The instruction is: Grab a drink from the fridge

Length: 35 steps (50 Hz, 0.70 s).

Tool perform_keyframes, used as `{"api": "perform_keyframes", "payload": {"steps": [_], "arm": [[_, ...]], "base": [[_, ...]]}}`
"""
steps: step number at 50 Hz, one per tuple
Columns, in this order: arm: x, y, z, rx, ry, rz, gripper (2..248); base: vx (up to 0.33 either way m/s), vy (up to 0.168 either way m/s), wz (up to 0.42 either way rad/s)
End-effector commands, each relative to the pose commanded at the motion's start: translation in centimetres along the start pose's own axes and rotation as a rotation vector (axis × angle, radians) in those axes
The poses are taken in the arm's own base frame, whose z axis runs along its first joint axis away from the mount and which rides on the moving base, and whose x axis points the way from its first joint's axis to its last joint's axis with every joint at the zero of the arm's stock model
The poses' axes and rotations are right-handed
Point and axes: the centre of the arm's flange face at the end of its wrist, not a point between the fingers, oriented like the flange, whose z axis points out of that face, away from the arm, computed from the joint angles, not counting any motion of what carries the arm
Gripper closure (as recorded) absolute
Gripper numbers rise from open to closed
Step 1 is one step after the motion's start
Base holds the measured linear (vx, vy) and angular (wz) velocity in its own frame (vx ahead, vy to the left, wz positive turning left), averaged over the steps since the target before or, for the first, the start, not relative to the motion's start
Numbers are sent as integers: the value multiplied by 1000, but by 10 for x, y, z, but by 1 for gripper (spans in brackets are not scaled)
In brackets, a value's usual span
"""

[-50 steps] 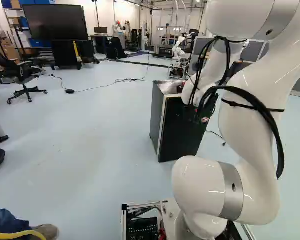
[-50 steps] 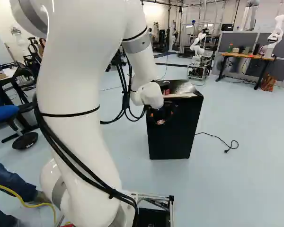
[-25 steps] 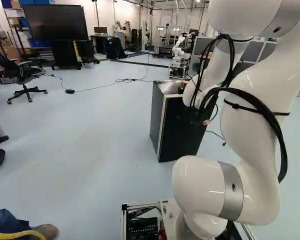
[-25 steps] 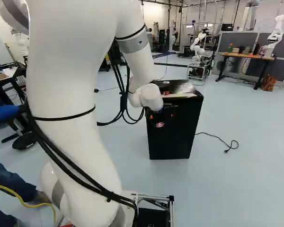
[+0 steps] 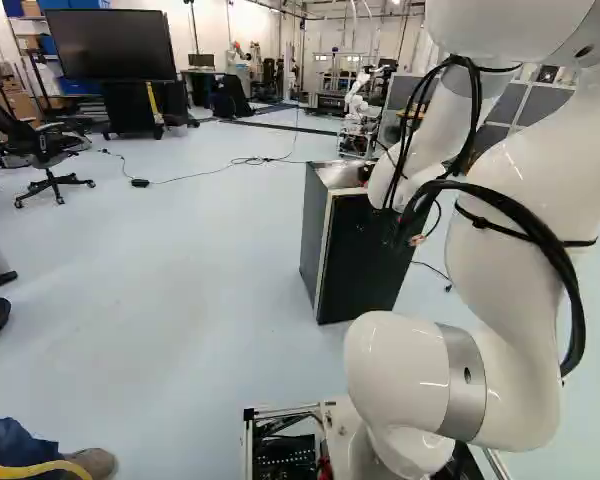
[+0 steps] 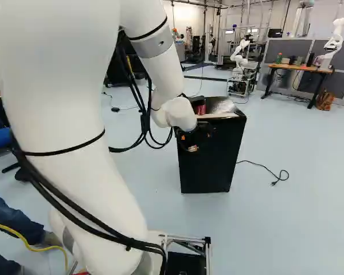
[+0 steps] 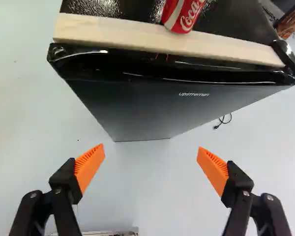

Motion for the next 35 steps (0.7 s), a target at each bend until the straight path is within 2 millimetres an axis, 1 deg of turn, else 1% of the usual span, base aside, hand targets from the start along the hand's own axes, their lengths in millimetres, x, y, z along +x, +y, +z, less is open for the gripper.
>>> {"api": "perform_keyframes", "payload": {"steps": [20, 35], "arm": [[22, 2, -23, -20, 185, -6, 3], [34, 2, -29, -22, 307, -9, 3]], "base": [[0, 0, 0], [0, 0, 0]]}}
